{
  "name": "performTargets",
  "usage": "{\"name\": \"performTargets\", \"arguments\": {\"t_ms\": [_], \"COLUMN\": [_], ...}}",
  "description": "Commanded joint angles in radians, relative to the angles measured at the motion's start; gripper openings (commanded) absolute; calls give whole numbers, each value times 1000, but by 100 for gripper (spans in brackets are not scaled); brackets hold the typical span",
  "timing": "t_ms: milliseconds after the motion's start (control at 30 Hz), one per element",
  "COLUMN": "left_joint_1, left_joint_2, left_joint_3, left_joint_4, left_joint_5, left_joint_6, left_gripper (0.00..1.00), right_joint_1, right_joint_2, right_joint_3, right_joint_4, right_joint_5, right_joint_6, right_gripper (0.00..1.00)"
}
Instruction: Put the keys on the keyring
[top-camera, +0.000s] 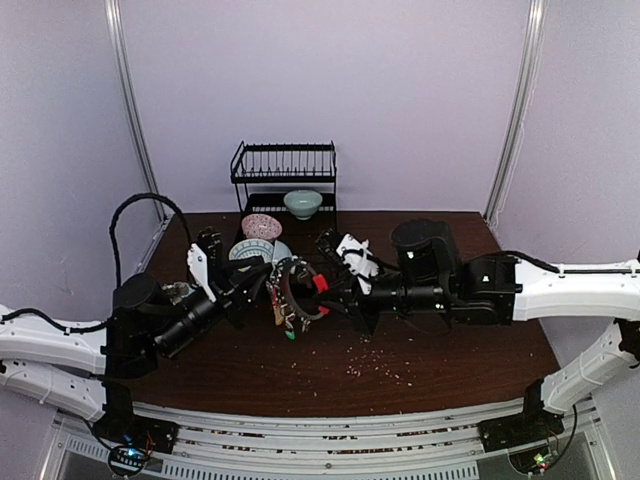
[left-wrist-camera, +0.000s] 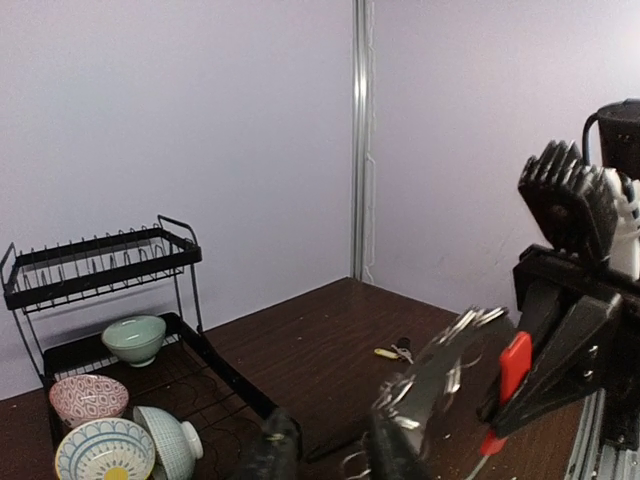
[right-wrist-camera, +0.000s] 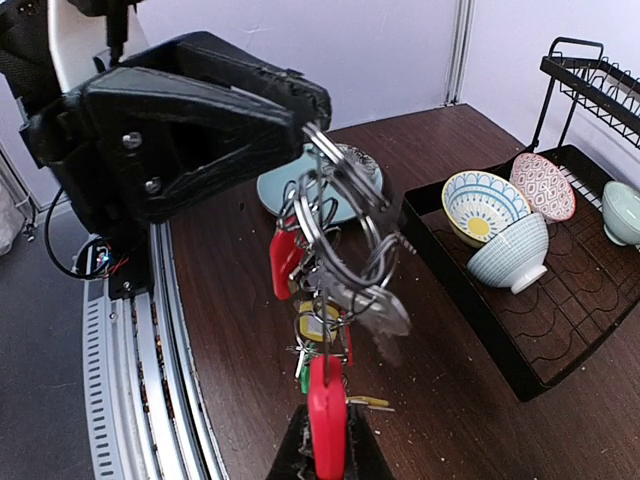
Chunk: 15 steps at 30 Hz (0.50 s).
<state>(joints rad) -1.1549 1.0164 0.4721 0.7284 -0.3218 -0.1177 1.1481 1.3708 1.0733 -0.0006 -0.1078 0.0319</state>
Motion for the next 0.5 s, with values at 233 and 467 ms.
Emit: {"name": "performTargets", "arguments": {"t_ms": [233,467], "left_joint_1": [88,84], "left_joint_2": [-67,-37], "left_joint_3": [33,15], "left_joint_4": [-171,-164], "left_joint_5": [-43,243], "left_joint_6": [-7,80], "left_gripper": [60,51], "right_joint_1": [-26,-37], "right_joint_2": [-33,-9], "right_joint_3": [243,279], "right_joint_4": [-344,-303], "right_joint_5": [158,255], "right_joint_6": [102,284], "right_gripper": [0,0]}}
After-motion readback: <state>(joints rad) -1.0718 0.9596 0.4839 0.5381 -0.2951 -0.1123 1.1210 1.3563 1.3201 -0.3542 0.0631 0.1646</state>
